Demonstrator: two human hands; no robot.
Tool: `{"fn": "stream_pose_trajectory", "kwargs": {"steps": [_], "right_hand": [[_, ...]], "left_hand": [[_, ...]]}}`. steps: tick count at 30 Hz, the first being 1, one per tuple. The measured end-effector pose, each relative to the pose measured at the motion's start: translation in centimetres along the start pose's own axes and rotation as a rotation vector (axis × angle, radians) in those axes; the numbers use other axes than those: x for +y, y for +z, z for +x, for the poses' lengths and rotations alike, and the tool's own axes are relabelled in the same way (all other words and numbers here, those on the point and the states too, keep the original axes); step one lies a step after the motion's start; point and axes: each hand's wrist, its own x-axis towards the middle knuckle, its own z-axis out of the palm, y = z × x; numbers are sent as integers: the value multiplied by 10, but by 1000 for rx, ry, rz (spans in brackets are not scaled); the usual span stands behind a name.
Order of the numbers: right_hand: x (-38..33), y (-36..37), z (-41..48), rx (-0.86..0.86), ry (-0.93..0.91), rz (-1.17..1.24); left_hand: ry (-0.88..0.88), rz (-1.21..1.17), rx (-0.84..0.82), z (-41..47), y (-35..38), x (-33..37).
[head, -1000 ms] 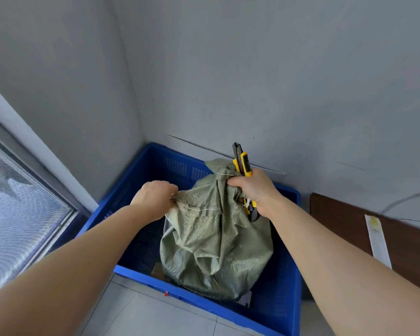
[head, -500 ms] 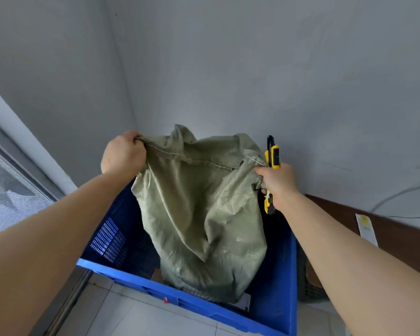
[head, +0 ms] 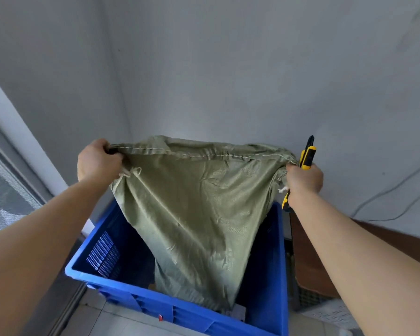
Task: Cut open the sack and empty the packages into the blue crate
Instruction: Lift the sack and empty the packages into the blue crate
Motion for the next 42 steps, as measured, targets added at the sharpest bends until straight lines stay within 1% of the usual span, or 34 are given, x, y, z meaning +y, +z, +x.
{"fn": "stream_pose_trajectory", "kwargs": {"steps": [3,6,11,18,22,27,31,35,38,42], "right_hand": [[-12,-9,-2,15,2,34],[-30,-16,-3,0,-23,79],[-63,-30,2,-29,-78,189],[-113,-51,1,-13,-170,374],[-136,-59,1,0,-253,424],[-142,-61,0,-5,-278,484],[-141,-57,-5,-12,-318,477],[-146,-56,-9,17,-304,507],[-144,-50,-14,-17,-299,495],[-112,-31,-22,-102,-237,334]], "left_hand": [[-43,-167,9,-1,-5,11],[-42,-292,23,-4,-11,32],[-35,-432,74,-8,-33,65],[64,-629,151,-13,-58,114],[114,-709,183,-15,-68,136],[163,-768,198,-17,-78,151],[224,-797,187,-14,-85,164],[207,-820,173,-10,-84,165],[187,-750,124,-6,-78,151],[116,-614,48,0,-52,113]]}}
